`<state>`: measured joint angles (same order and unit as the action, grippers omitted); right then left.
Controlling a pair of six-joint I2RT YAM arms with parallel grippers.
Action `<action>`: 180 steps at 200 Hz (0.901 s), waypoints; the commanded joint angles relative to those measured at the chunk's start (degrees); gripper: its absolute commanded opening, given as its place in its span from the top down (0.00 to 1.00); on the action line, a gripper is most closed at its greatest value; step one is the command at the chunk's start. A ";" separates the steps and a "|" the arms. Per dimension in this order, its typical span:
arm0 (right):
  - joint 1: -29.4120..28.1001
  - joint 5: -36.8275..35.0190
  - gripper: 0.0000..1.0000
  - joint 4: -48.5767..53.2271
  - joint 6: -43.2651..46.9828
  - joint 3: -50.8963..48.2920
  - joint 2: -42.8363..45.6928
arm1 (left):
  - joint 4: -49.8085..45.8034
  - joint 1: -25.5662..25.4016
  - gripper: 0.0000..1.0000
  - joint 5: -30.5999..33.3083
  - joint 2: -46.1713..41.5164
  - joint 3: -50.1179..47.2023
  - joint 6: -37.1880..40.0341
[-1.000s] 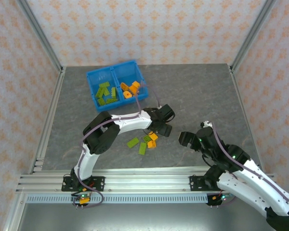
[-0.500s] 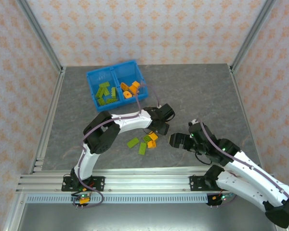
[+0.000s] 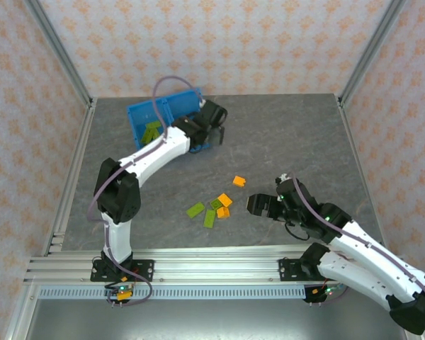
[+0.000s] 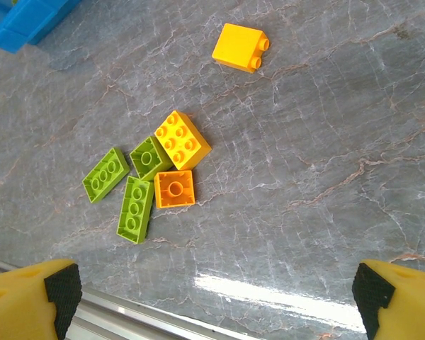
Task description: Sort the legos into containers by color
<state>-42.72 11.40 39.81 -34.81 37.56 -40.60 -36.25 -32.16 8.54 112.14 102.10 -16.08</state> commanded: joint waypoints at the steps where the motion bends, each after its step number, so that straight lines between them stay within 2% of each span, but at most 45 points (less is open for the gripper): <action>1: -0.17 -0.57 0.01 -1.12 1.14 1.68 -0.03 | -2.18 2.90 0.46 5.85 6.24 6.65 6.94; 30: -0.17 -1.18 0.00 0.13 1.07 2.56 0.73 | -3.78 6.79 0.46 5.92 13.72 15.68 8.46; 60: -0.17 -1.78 0.00 0.42 0.63 2.26 2.00 | -4.85 9.04 0.45 3.87 18.29 20.23 7.39; 84: -0.17 -1.47 0.00 0.52 0.44 2.17 2.19 | -5.11 9.84 0.38 2.63 18.87 19.87 5.94; 106: -0.17 -1.48 0.00 0.23 0.47 2.03 2.14 | -4.57 9.93 0.28 1.00 17.48 18.43 5.44; 150: -0.17 -1.83 0.00 -0.53 1.20 2.34 1.24 | -3.28 9.88 0.18 -1.84 11.09 15.04 4.60; 180: -0.18 -3.75 0.00 -1.04 1.41 2.52 -0.40 | -0.89 9.35 0.17 -6.91 2.77 9.53 3.00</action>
<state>-42.72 10.72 39.75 -34.39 38.15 -40.05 -39.44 -22.24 5.91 125.54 115.37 -11.16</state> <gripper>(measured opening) 0.997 0.828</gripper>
